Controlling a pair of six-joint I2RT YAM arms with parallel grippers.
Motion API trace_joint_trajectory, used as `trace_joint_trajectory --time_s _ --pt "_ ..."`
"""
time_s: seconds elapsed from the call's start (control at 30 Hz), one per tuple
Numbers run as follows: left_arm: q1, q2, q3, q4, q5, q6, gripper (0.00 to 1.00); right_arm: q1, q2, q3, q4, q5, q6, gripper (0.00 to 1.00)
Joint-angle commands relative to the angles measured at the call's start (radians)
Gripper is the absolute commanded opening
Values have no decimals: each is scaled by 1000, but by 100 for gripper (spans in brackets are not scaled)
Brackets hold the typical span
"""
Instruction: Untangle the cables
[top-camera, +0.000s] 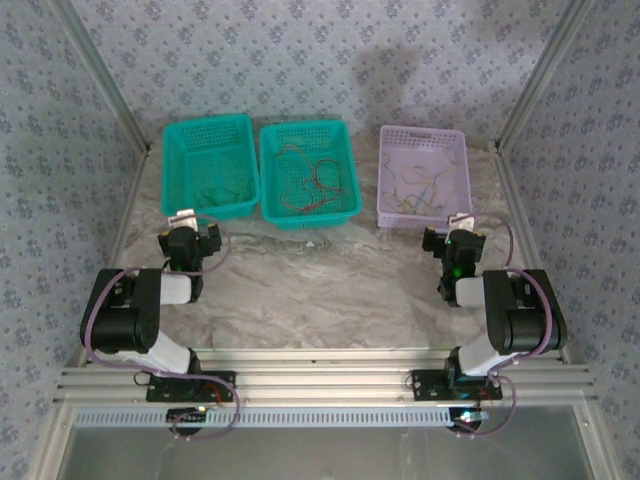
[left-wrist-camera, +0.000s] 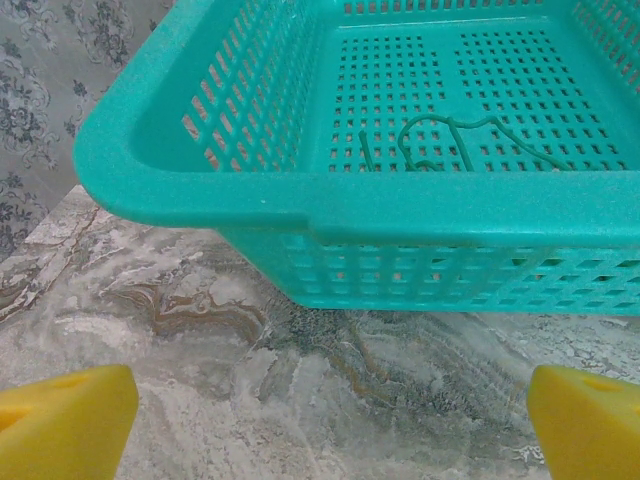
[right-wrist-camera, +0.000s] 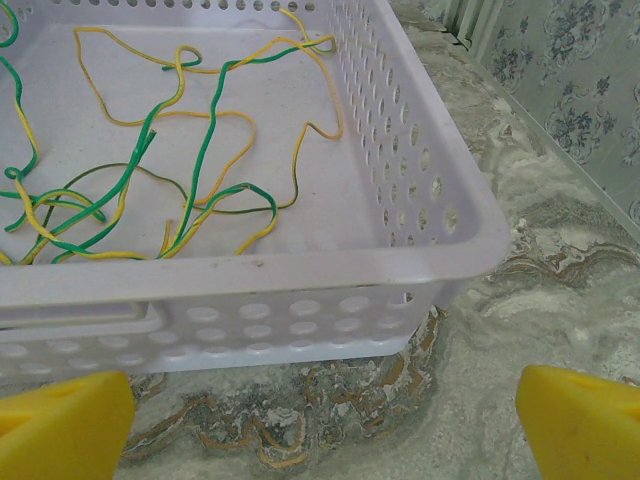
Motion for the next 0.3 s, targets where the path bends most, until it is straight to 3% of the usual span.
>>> trace_joint_trajectory --time_s 0.0,0.27 --pt "3 -2 -5 41 5 2 100 -5 2 14 21 3 -7 100" --pt "6 -1 -4 39 10 1 100 -5 3 15 21 3 -7 100"
